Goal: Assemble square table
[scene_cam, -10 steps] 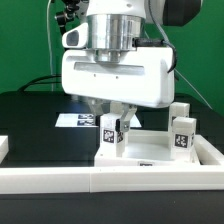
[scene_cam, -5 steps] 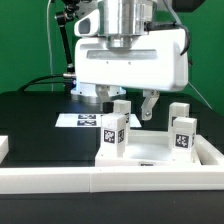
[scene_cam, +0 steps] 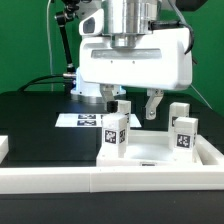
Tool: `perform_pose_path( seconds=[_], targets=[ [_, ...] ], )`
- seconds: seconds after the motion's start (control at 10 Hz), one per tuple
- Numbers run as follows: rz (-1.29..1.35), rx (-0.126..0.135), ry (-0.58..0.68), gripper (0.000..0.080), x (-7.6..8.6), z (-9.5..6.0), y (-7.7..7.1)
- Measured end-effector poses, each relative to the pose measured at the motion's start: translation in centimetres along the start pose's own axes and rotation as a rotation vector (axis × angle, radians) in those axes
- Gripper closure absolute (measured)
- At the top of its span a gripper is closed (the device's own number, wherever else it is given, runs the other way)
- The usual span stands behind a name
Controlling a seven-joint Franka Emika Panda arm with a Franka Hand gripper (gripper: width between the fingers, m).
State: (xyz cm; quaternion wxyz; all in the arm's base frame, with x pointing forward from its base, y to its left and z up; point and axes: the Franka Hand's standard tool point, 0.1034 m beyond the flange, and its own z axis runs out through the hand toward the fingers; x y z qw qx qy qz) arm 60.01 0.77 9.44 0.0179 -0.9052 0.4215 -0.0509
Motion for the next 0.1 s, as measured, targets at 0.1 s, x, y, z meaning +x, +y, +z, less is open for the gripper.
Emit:
perform_pose_path(
  seconds=[0.1],
  targets=[
    [0.000,0.000,0.000,0.0150,0.00,0.00,0.00]
  ],
)
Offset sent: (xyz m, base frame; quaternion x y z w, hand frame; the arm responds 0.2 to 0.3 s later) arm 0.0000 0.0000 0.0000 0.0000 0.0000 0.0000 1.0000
